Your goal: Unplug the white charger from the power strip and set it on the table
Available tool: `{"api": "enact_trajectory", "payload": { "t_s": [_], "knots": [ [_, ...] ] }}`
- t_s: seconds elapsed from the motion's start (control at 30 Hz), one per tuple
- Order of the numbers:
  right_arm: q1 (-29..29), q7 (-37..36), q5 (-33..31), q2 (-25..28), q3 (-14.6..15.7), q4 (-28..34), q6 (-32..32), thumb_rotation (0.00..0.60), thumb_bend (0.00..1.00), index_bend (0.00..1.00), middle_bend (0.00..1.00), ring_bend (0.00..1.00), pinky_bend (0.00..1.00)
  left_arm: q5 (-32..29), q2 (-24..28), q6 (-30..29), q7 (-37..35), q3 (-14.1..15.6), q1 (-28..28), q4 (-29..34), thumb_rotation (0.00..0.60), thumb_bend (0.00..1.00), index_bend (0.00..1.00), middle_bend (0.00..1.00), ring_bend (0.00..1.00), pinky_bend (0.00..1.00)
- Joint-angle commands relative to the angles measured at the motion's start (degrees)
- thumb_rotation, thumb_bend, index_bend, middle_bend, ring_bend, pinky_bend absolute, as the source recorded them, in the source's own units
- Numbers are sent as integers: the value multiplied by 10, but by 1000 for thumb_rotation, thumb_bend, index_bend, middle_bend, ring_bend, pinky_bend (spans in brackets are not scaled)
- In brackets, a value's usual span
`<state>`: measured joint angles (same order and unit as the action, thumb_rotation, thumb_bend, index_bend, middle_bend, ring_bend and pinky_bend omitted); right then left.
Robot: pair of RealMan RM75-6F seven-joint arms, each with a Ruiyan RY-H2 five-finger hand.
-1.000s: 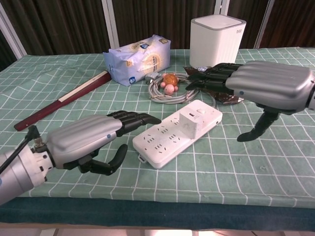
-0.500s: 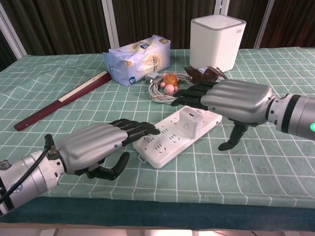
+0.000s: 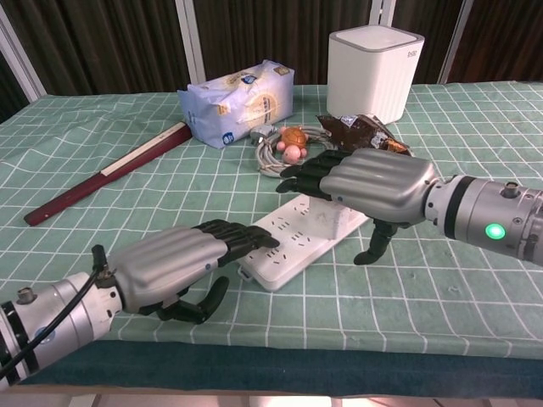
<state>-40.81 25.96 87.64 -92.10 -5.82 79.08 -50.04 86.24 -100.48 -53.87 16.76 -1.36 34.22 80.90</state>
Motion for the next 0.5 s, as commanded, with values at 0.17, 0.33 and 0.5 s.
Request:
{"api": "enact_trajectory", "payload": {
  "t_s": [0.17,0.33,0.5],
  "knots": [
    [-7,4,-4,-18,5,-14,-6,600,241,75,101,0,137,-7,0,0,0,5,3,-2,600,771,0,7,0,25],
    [-11,8,-1,-24,5,-20,-18,600,264,113,132,0,155,-5,1,-1,0,11,4,-1,600,771,0,7,0,29],
    [-17,26,-7,-29,2,-26,-20,600,280,170,175,20,181,-7,3,-2,4,17,5,2,600,771,0,9,0,29]
  ]
}}
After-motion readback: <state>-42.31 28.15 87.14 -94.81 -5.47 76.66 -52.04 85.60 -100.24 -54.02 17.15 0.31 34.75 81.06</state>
